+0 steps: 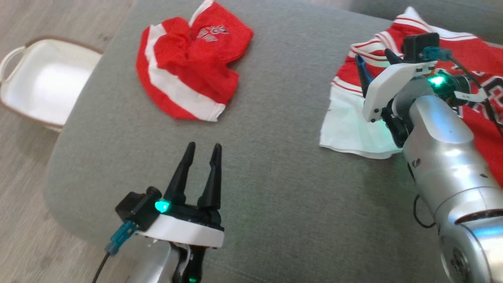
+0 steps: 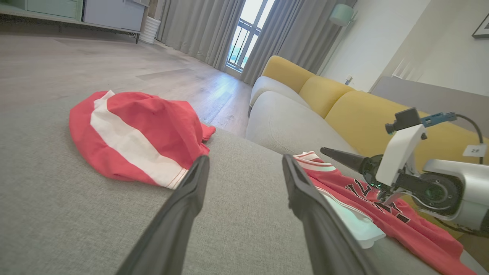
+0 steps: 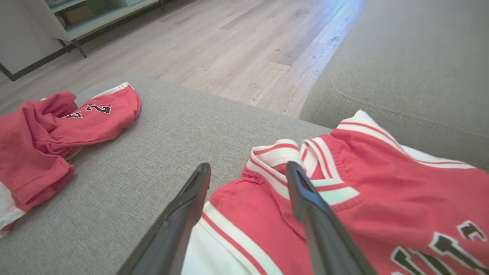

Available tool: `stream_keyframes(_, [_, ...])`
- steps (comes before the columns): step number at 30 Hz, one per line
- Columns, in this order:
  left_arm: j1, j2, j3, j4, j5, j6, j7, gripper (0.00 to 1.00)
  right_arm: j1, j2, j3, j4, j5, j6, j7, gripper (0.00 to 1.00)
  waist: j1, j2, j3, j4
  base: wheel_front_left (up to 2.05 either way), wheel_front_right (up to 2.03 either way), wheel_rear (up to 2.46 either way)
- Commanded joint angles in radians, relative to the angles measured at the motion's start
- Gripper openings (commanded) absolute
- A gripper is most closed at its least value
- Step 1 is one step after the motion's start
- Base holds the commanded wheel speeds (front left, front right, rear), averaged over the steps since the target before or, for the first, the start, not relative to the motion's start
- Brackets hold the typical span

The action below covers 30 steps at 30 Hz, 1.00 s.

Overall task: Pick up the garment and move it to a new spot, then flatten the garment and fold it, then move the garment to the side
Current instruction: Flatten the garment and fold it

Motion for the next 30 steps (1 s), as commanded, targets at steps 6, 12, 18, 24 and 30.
stream_keyframes(6, [-0.015, 0.003, 0.083, -0.039, 0.038, 0.002, -0.01, 1.0, 0.051, 0.025, 0.087, -0.067, 0.1, -0.001, -0.073, 1.0, 0.0, 0.0, -0.063, -0.145, 0.0, 0.0, 0.0])
stream_keyframes(12, [0.003, 0.003, 0.137, -0.07, 0.067, 0.002, -0.01, 1.0, 0.148, 0.025, 0.115, -0.161, 0.187, -0.001, -0.195, 1.0, 0.0, 0.0, -0.105, -0.278, 0.0, 0.0, 0.0])
stream_keyframes(18, [0.021, 0.003, 0.181, -0.085, 0.096, 0.002, -0.01, 1.0, 0.287, 0.007, 0.042, -0.332, 0.12, -0.001, -0.237, 1.0, 0.0, 0.0, -0.131, -0.396, 0.0, 0.0, 0.0])
stream_keyframes(24, [0.024, 0.003, 0.214, -0.092, 0.112, 0.002, -0.01, 1.0, 0.48, 0.01, -0.062, -0.618, 0.05, -0.001, -0.238, 1.0, 0.0, 0.0, -0.131, -0.465, 0.0, 0.0, 0.0])
stream_keyframes(30, [0.011, 0.003, 0.229, -0.091, 0.125, 0.002, -0.01, 1.0, 0.694, 0.024, -0.134, -0.879, 0.025, -0.001, -0.238, 1.0, 0.0, 0.0, -0.123, -0.502, 0.0, 0.0, 0.0])
